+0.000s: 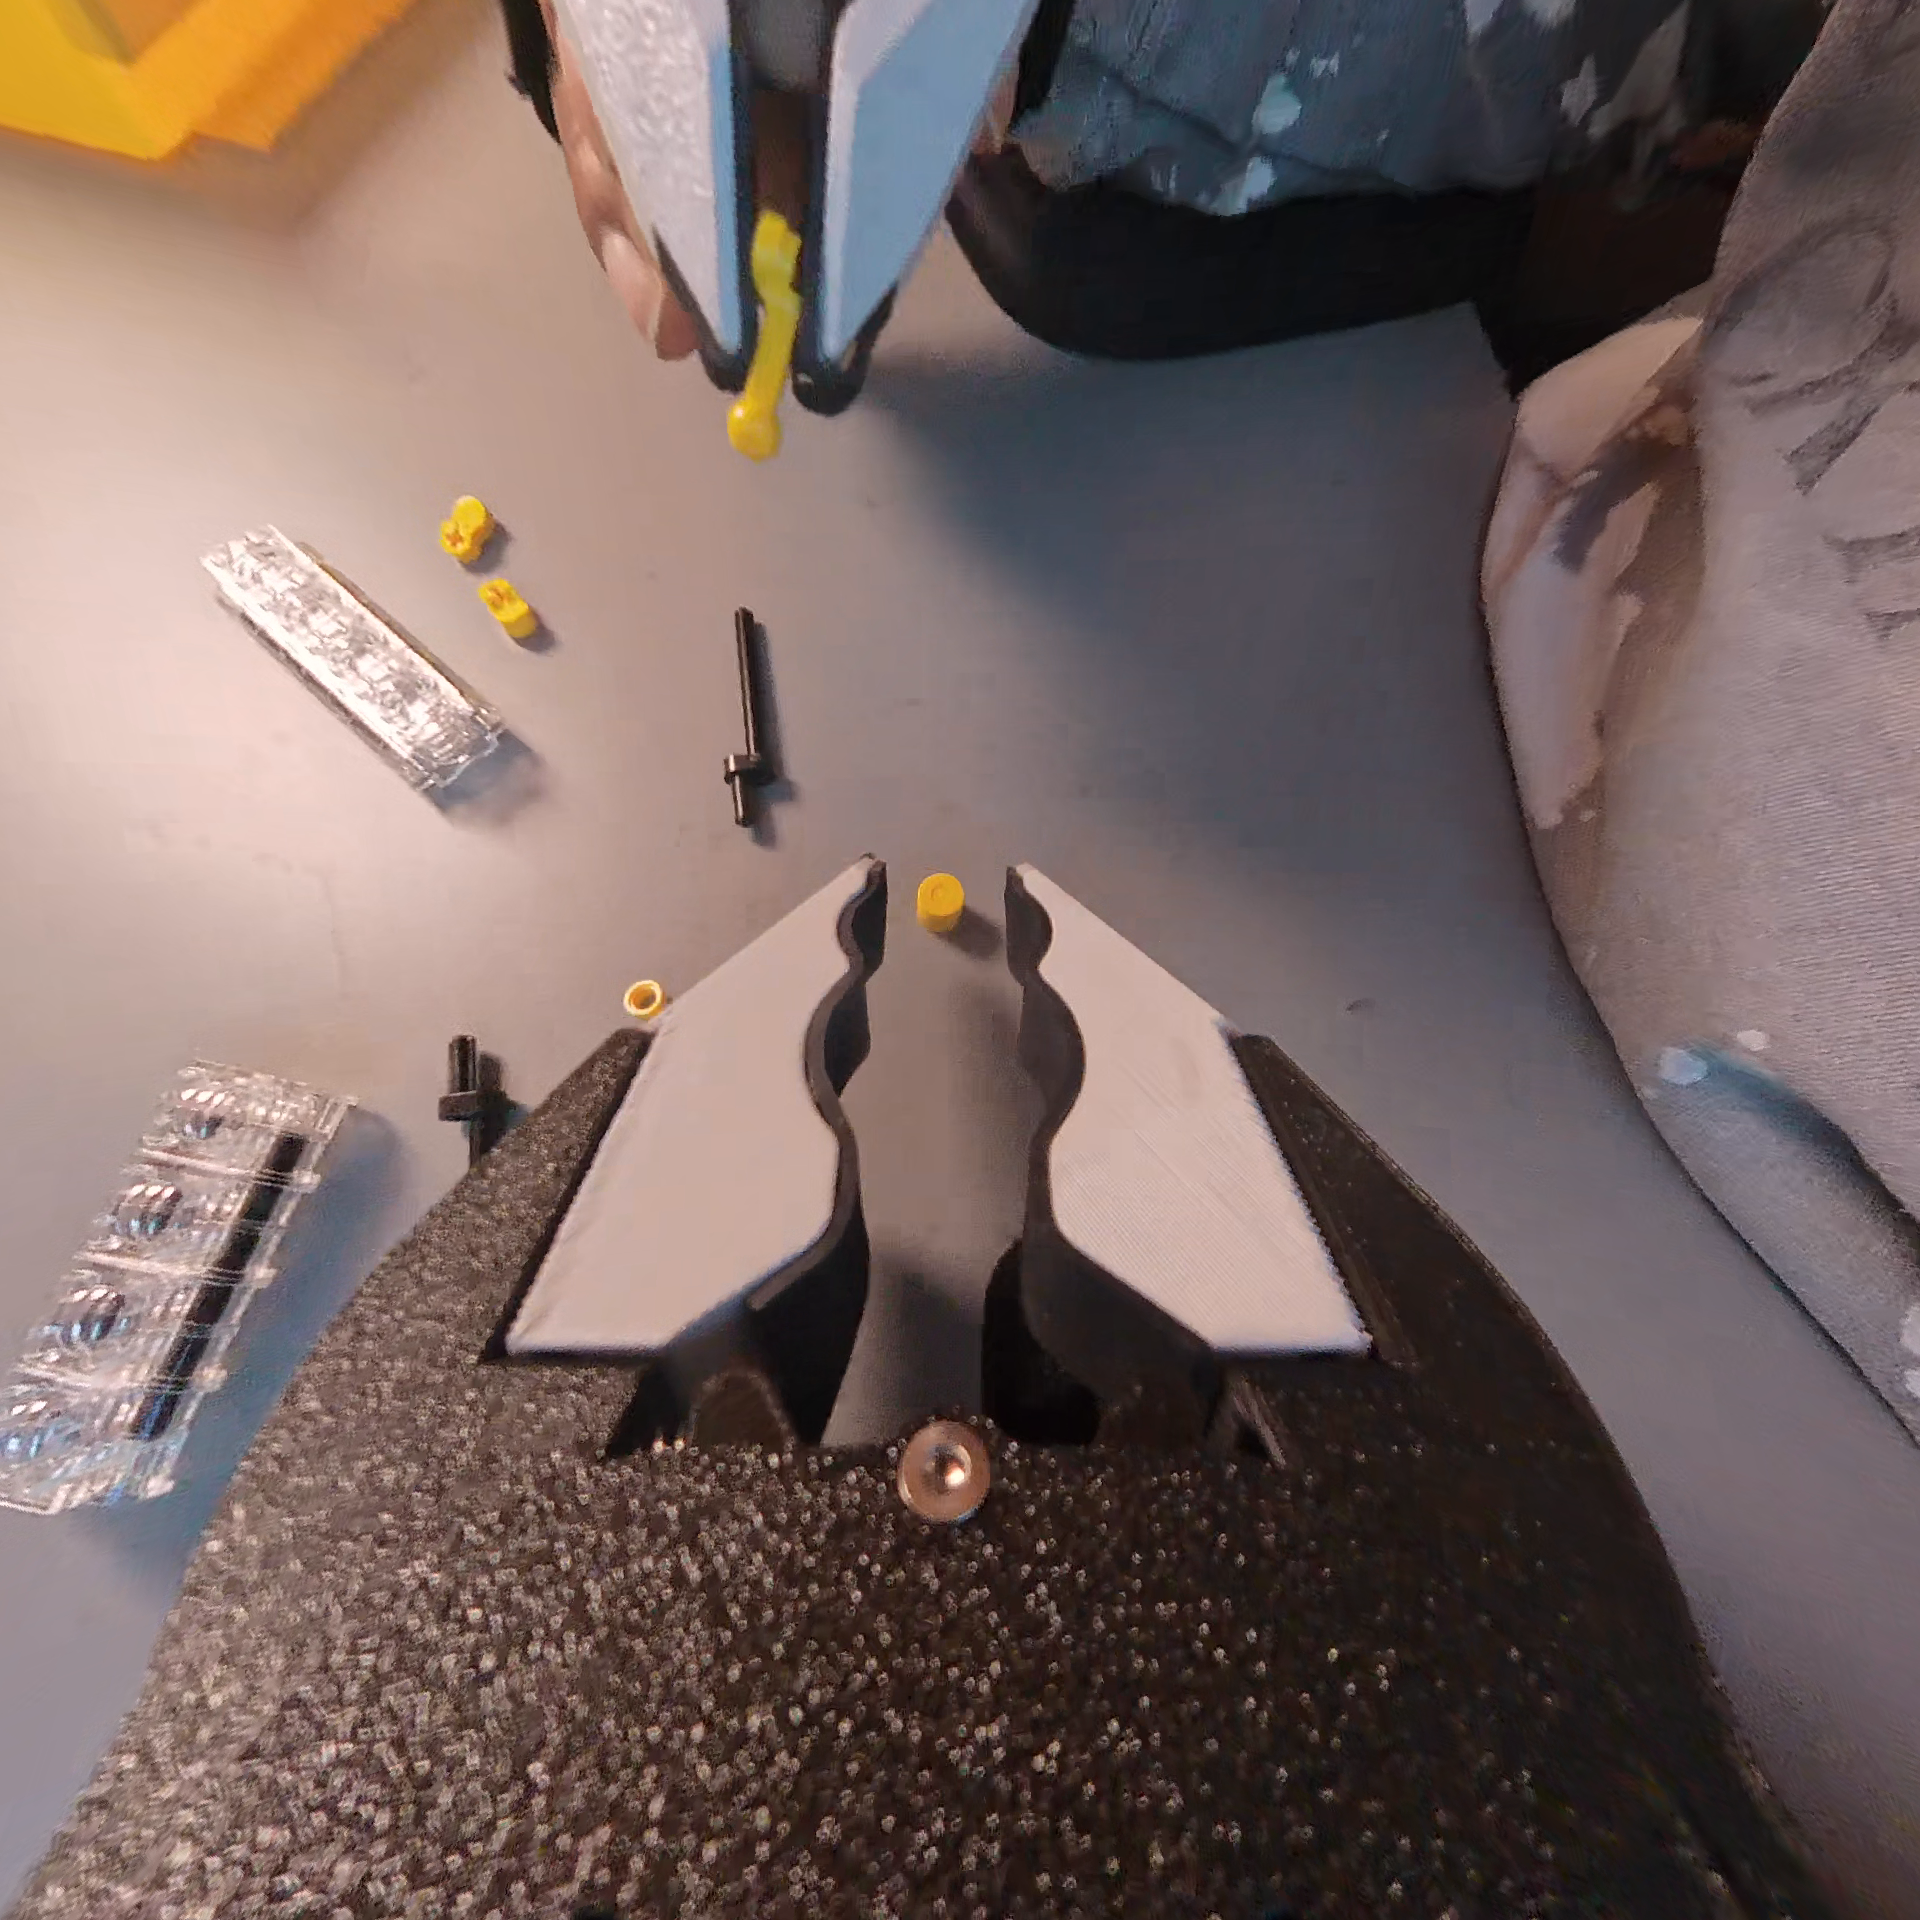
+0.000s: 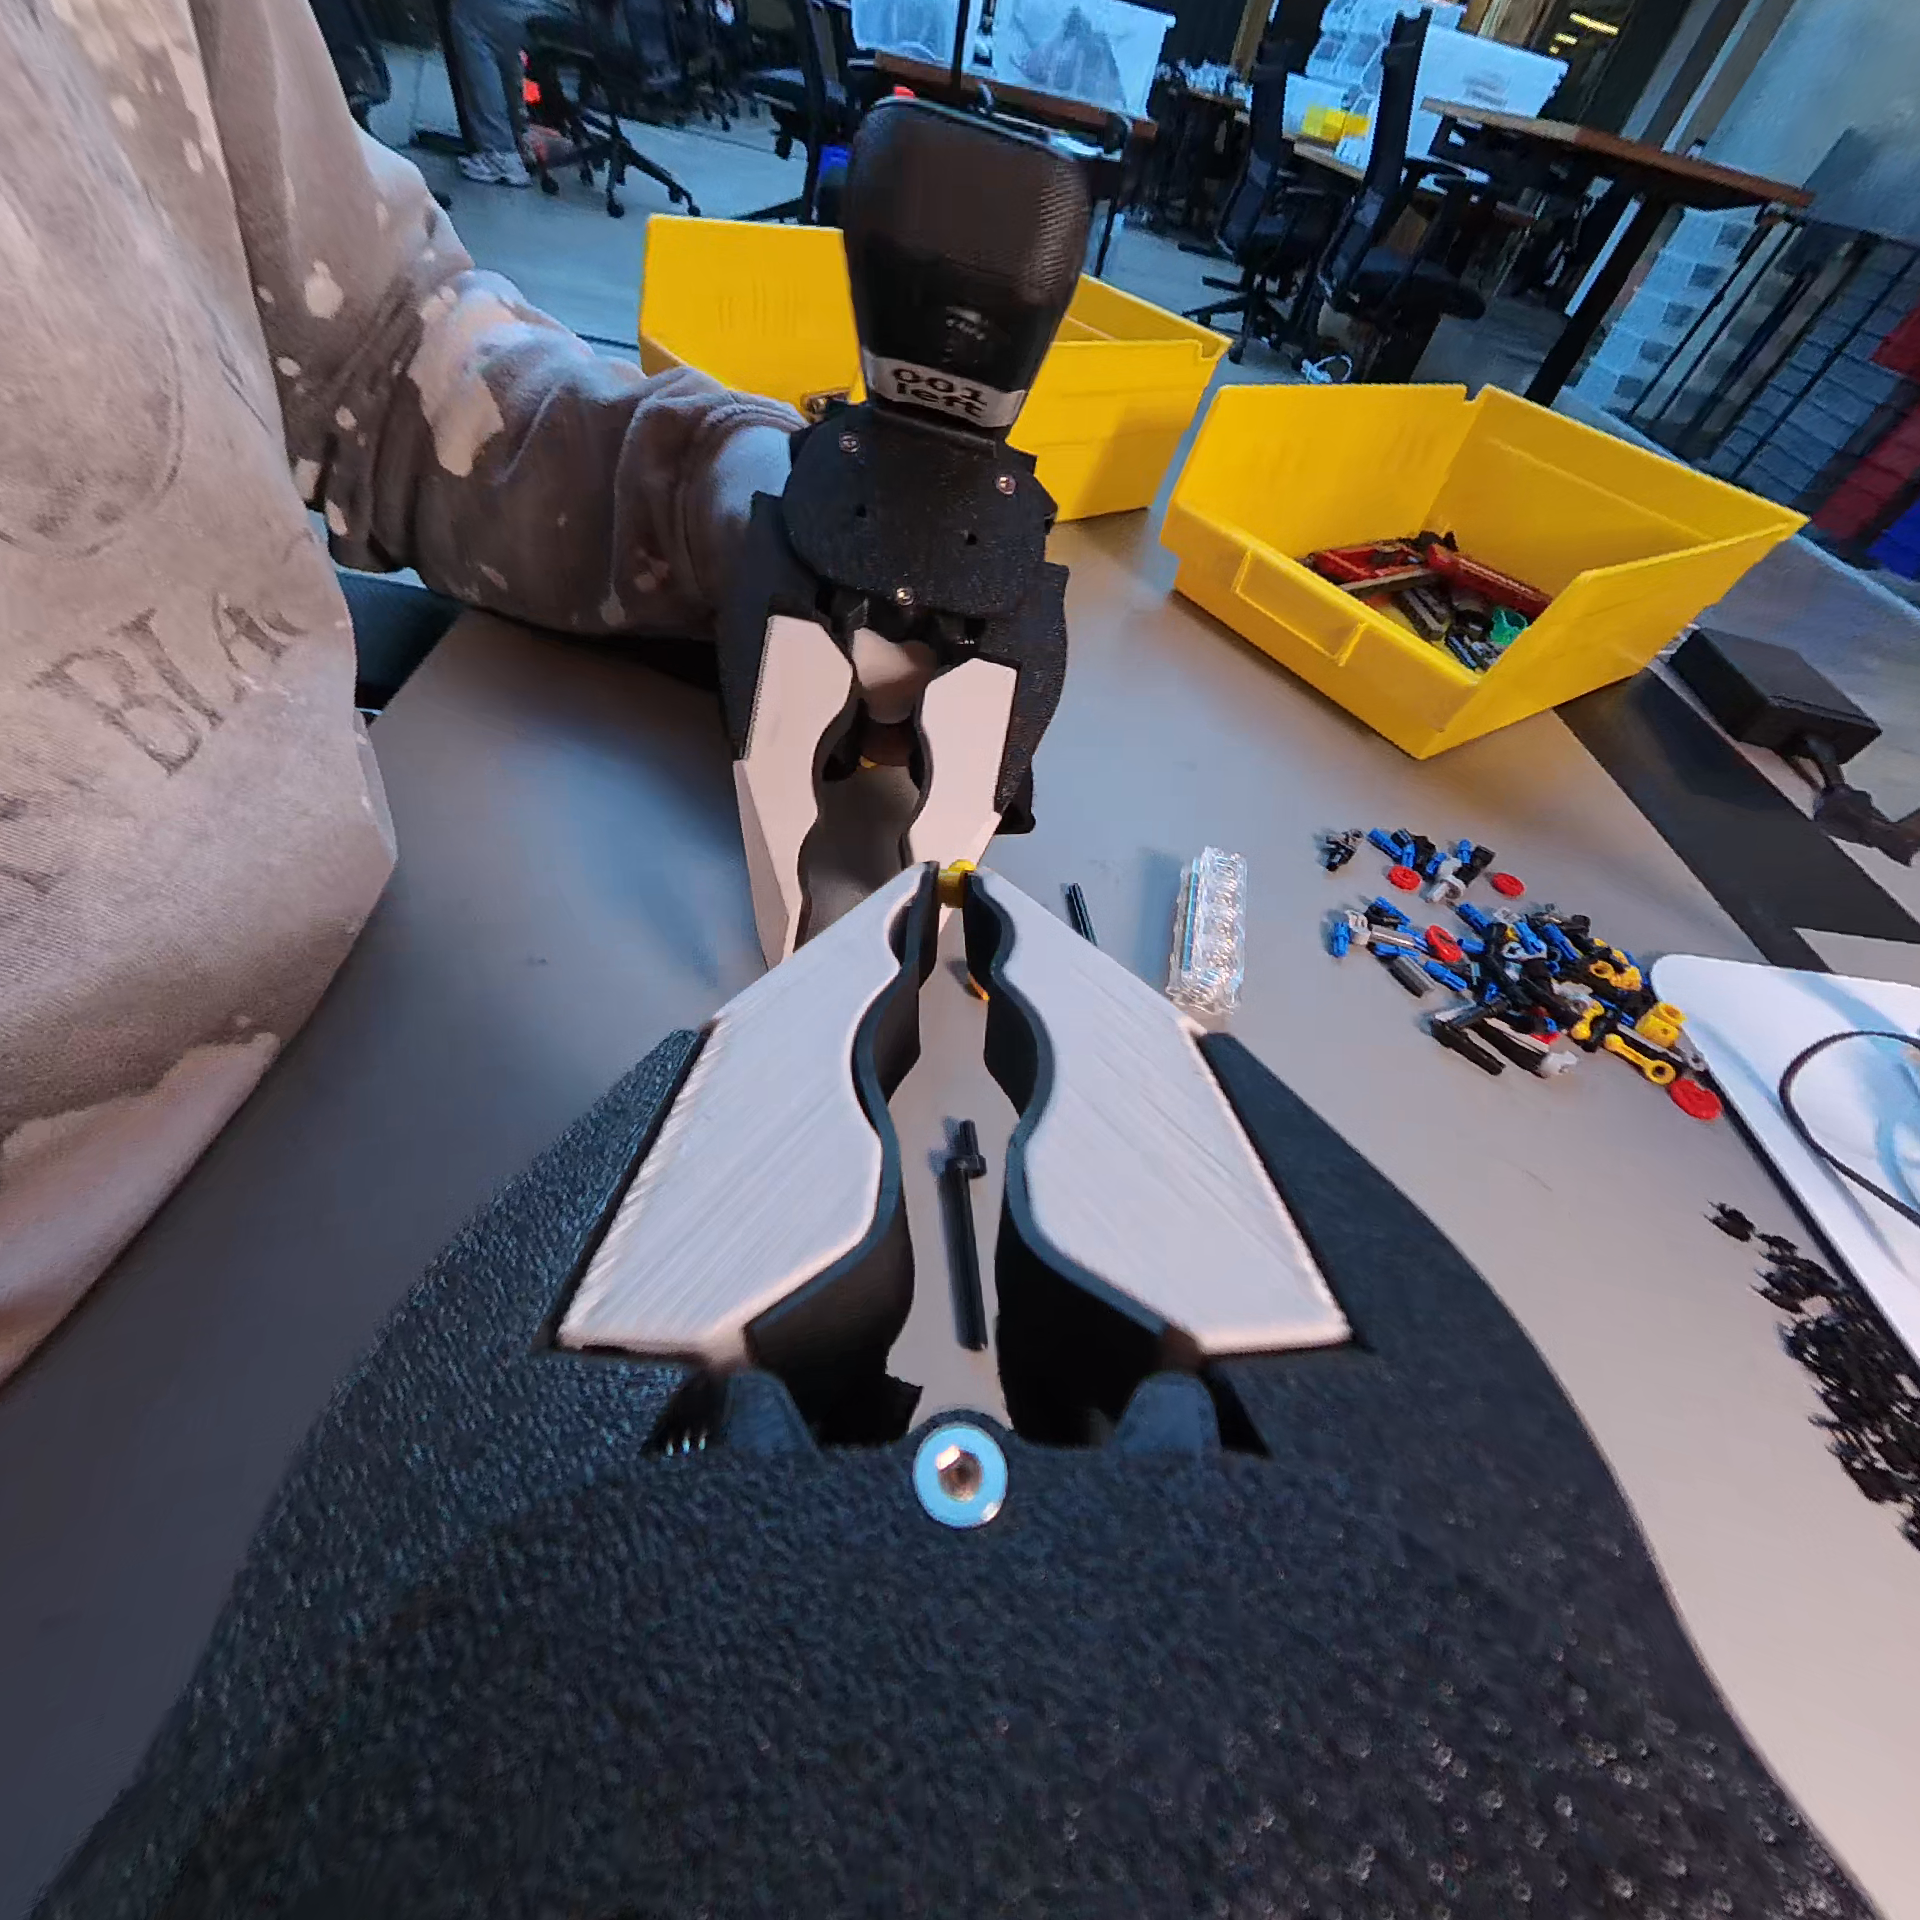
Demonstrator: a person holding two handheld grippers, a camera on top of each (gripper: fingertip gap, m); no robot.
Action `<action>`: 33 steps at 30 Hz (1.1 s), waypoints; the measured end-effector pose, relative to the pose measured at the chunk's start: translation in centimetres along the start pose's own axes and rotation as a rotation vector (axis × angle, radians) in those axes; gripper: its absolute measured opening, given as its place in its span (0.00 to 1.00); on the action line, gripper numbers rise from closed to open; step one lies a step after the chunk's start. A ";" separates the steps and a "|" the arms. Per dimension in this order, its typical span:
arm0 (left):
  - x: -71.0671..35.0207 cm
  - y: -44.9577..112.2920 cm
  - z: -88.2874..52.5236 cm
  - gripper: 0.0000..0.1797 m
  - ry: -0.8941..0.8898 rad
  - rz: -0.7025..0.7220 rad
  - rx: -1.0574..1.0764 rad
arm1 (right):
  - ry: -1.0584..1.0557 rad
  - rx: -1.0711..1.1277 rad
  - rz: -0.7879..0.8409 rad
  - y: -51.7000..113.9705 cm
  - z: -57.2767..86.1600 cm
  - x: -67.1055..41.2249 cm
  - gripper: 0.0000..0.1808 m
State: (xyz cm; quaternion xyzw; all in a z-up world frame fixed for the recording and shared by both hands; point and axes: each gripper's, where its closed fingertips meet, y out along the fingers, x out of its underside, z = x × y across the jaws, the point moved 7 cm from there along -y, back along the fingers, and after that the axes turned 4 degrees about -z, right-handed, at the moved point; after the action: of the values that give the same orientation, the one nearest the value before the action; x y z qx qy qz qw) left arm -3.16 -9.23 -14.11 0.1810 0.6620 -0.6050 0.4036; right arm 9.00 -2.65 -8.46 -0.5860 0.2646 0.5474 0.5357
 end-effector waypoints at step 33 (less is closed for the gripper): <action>-2.7 2.6 -0.2 0.05 0.219 -0.687 0.053 | 0.062 0.075 -0.166 -2.2 1.9 2.4 0.02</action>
State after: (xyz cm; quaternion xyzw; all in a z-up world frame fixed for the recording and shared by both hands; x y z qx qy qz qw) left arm 0.37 -7.85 -13.77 0.0221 0.7075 -0.6994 0.0983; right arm 10.92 0.40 -9.61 -0.6020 0.2521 0.4724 0.5923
